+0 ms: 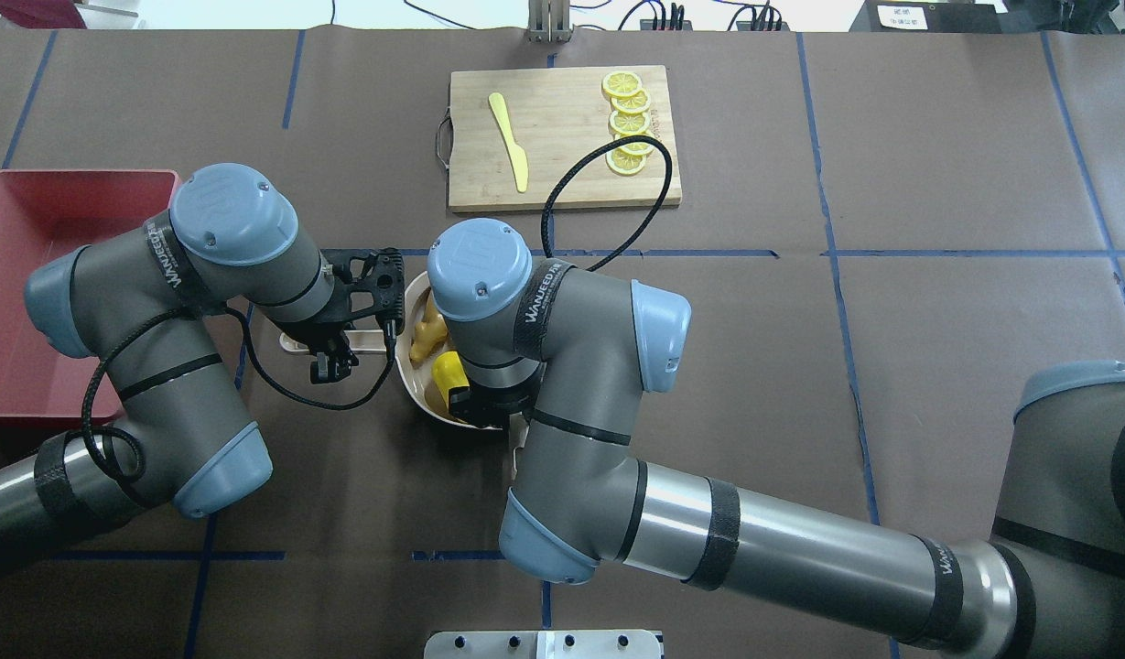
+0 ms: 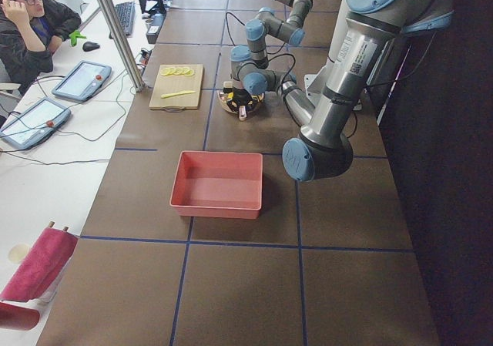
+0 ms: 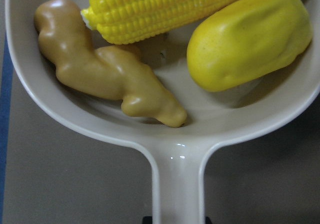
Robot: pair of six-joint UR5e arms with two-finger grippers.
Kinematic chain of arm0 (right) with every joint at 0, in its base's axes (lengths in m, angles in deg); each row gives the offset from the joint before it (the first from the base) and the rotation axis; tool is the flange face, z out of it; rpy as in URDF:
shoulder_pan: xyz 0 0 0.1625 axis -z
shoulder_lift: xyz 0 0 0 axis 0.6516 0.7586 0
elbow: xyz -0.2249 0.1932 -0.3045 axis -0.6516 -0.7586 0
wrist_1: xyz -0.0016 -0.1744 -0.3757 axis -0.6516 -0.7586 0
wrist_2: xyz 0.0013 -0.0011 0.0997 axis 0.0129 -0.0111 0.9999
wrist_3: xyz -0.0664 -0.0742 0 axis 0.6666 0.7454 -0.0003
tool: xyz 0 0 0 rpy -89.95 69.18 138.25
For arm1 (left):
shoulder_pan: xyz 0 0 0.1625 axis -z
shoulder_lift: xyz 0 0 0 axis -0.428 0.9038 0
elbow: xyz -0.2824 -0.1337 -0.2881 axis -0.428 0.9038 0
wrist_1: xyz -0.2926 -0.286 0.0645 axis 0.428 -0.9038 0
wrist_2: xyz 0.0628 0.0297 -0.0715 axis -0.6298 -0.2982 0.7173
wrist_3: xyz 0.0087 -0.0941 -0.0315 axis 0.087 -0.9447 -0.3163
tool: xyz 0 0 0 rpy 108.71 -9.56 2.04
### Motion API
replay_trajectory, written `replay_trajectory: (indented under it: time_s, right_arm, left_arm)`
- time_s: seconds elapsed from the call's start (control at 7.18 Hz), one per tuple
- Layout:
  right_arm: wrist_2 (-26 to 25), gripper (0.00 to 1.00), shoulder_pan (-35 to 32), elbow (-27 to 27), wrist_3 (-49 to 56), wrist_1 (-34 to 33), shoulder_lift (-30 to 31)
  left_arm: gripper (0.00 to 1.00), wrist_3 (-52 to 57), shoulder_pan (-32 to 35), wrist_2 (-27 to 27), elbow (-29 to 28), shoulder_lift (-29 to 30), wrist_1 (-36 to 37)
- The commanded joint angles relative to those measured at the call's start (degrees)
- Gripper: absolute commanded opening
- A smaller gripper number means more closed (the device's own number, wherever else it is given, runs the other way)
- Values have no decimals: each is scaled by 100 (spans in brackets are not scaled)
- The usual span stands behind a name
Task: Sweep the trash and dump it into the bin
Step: 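Sweep the corn, pepper and ginger into the dustpan with the right gripper's brush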
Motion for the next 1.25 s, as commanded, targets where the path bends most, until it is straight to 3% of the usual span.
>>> replay_trajectory:
  time_s: [0.0, 0.56, 1.11]
  right_arm:
    - [61, 0, -110, 35, 0, -9, -1]
    - [228, 0, -312, 281, 0, -53, 25]
    - [447, 0, -601, 947, 9, -587, 60]
  left_arm:
    - [5, 22, -15, 32, -3, -14, -57]
    - [4, 14, -50, 331, -257, -154, -1118]
    - [3, -65, -41, 603, -328, -190, -1374]
